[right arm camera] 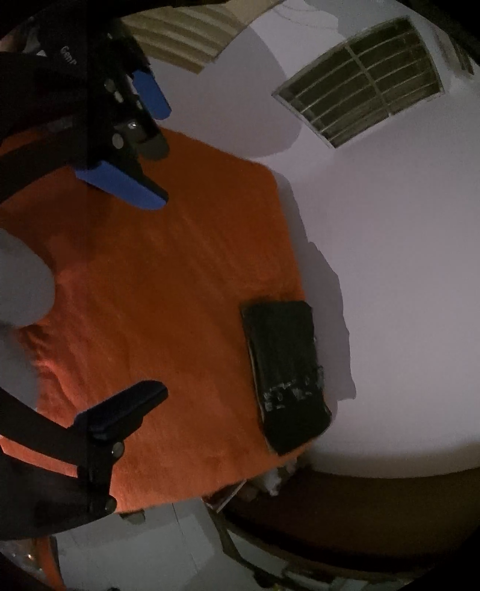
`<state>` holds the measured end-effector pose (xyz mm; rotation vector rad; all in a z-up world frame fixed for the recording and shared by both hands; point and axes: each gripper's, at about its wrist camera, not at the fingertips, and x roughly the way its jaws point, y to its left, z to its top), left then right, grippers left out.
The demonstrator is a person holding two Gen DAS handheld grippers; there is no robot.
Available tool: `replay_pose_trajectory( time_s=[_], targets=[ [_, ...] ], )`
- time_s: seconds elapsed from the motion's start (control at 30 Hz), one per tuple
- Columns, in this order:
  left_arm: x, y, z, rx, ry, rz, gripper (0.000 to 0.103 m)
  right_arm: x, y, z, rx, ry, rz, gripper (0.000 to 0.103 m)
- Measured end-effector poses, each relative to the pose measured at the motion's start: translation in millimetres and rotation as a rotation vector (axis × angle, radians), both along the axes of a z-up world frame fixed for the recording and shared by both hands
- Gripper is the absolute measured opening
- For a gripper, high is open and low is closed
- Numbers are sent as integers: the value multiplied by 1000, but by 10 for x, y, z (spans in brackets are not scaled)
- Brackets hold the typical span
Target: Fold clothes
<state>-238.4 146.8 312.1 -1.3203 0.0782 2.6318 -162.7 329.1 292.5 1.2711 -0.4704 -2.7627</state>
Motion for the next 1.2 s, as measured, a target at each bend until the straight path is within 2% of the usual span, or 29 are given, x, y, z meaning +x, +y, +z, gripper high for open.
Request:
replay_pose_trajectory(
  time_s=[0.1,0.37,0.5,0.6,0.67,0.77,0.87,0.93,1.1,1.2],
  targets=[
    [-156,151,-155,-58,27,-1,76,-165,76,-156,-6,-5,-26,95],
    [-434,156,-813,21,-5,4,76,-590,157,-700,45,-10,-77,95],
    [-387,104,-1245,71,0,-12,76,-582,129,-1027,80,8,-88,95],
    [-258,2,-1615,60,42,9,76,-537,60,-1328,108,10,-55,95],
    [-163,-83,-1860,53,49,38,76,-480,-16,-1543,110,16,-20,95],
    [33,-200,-2215,94,23,17,76,-310,-125,-1859,90,69,73,95],
    [212,-288,-2506,54,-6,22,76,-89,-146,-2192,58,100,111,95],
    [336,-349,-2696,29,-24,25,76,62,-169,-2405,51,107,108,95],
    [689,-556,-2967,13,-44,42,76,511,-338,-2767,148,101,38,95],
    [770,-643,-3011,51,-34,35,76,652,-434,-2846,162,115,41,95]
  ],
)
